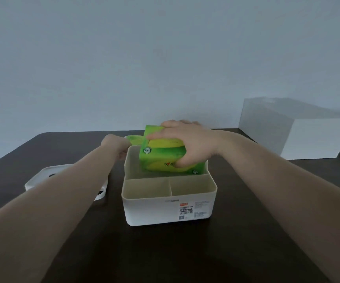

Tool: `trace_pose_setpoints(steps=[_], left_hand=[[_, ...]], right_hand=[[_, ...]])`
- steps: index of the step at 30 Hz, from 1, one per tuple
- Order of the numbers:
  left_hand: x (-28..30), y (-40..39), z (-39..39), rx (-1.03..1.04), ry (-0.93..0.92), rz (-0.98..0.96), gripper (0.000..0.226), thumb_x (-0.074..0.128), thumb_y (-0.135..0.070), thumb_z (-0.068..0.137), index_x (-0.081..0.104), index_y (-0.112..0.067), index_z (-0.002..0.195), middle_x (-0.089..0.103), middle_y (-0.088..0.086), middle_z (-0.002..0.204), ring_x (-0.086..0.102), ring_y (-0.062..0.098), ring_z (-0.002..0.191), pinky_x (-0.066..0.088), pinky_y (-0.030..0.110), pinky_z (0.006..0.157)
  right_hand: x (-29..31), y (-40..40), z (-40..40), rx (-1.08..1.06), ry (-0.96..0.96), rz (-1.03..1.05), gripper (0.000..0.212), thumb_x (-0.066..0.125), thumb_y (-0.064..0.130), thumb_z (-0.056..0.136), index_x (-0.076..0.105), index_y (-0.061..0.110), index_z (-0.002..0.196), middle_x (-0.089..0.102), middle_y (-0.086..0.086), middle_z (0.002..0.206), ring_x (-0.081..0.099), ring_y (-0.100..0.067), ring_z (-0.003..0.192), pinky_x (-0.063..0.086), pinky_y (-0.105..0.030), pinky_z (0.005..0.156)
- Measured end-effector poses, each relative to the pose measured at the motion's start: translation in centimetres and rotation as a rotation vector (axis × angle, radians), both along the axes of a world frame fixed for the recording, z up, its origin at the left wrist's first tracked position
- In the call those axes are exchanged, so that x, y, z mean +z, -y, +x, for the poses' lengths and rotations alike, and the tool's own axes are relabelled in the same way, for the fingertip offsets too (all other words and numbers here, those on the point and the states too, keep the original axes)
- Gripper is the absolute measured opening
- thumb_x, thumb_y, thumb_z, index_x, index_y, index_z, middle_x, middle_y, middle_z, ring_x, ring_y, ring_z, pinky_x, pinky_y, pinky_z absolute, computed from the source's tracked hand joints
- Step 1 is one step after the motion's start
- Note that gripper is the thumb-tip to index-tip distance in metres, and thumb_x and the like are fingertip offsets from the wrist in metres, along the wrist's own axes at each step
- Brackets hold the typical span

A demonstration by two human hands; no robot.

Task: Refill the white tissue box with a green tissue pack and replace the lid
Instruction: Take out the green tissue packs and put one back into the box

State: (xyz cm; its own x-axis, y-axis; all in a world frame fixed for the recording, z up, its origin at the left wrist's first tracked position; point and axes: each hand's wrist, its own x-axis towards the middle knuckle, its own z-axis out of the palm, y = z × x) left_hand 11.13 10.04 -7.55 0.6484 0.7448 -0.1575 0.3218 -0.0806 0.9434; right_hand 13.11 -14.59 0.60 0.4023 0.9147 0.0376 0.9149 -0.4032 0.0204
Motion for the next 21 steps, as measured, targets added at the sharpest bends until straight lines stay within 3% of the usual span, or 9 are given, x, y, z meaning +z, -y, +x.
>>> trace_pose_setpoints(steps=[2, 4, 6, 9, 12, 15, 18, 21], left_hand=[[-0.1, -0.1, -0.2, -0.031, -0.049, 0.021, 0.032, 0.059, 0.007, 0.074, 0.043, -0.013, 0.055, 0.038, 0.006, 0.059, 0.038, 0.020, 0.055, 0.038, 0.026, 0.052], [-0.1, -0.1, -0.5, -0.071, -0.079, 0.028, 0.030, 0.055, 0.009, 0.080, 0.043, -0.011, 0.060, 0.038, 0.008, 0.061, 0.036, 0.019, 0.048, 0.036, 0.016, 0.037], [0.0, 0.2, -0.7, -0.132, -0.085, -0.003, 0.020, 0.053, 0.014, 0.082, 0.052, -0.002, 0.070, 0.051, 0.013, 0.062, 0.045, 0.020, 0.044, 0.039, 0.014, 0.031], [0.2, 1.1, -1.6, -0.184, -0.137, 0.027, 0.012, 0.056, 0.010, 0.085, 0.058, 0.004, 0.074, 0.059, 0.009, 0.039, 0.055, 0.011, 0.026, 0.041, 0.014, 0.029], [0.4, 0.7, -2.1, -0.156, -0.150, 0.009, 0.007, 0.050, 0.002, 0.089, 0.057, 0.000, 0.087, 0.057, 0.012, 0.063, 0.056, 0.011, 0.031, 0.039, 0.013, 0.028], [0.6, -0.2, -2.8, -0.139, -0.178, 0.037, 0.012, 0.048, -0.004, 0.090, 0.059, -0.002, 0.095, 0.057, 0.012, 0.079, 0.054, 0.015, 0.057, 0.048, 0.020, 0.042], [1.3, -1.0, -4.0, -0.105, -0.165, 0.037, 0.009, 0.046, -0.004, 0.090, 0.054, -0.004, 0.085, 0.051, 0.011, 0.076, 0.050, 0.017, 0.058, 0.047, 0.022, 0.051], [2.2, -1.5, -5.8, -0.086, -0.153, 0.074, 0.015, 0.049, -0.009, 0.093, 0.056, 0.001, 0.101, 0.057, 0.013, 0.077, 0.058, 0.018, 0.062, 0.052, 0.026, 0.062]], right_hand=[[0.0, -0.4, -0.4, 0.023, -0.003, -0.048, 0.083, 0.068, 0.035, 0.076, 0.022, 0.055, 0.142, 0.031, 0.006, 0.145, 0.035, -0.024, 0.128, 0.032, -0.045, 0.104], [0.0, -0.8, -0.4, 0.037, -0.029, -0.090, 0.083, 0.068, 0.034, 0.076, 0.022, 0.055, 0.142, 0.030, 0.007, 0.146, 0.035, -0.022, 0.130, 0.034, -0.046, 0.105], [-0.3, -1.1, -0.3, 0.045, -0.055, -0.141, 0.083, 0.069, 0.031, 0.077, 0.023, 0.055, 0.142, 0.027, 0.009, 0.151, 0.032, -0.021, 0.134, 0.033, -0.047, 0.107], [-0.8, -1.0, -0.1, 0.049, -0.181, -0.143, 0.080, 0.070, 0.026, 0.080, 0.027, 0.050, 0.144, 0.023, 0.011, 0.157, 0.026, -0.017, 0.142, 0.029, -0.041, 0.114], [-1.2, -0.6, 0.0, 0.027, -0.237, -0.120, 0.074, 0.069, 0.029, 0.083, 0.030, 0.048, 0.144, 0.024, 0.015, 0.158, 0.024, -0.012, 0.144, 0.023, -0.032, 0.114], [-1.3, -0.5, -0.2, -0.017, -0.251, -0.095, 0.068, 0.067, 0.035, 0.084, 0.033, 0.051, 0.142, 0.027, 0.017, 0.157, 0.027, -0.012, 0.143, 0.023, -0.031, 0.113], [-0.8, -0.6, -0.8, -0.046, -0.253, -0.049, 0.056, 0.063, 0.041, 0.087, 0.042, 0.049, 0.138, 0.037, 0.015, 0.153, 0.032, -0.012, 0.141, 0.026, -0.033, 0.113], [0.3, -1.1, -2.0, -0.077, -0.289, 0.086, 0.044, 0.053, 0.047, 0.092, 0.052, 0.037, 0.135, 0.047, 0.011, 0.146, 0.042, -0.012, 0.134, 0.033, -0.033, 0.111]])
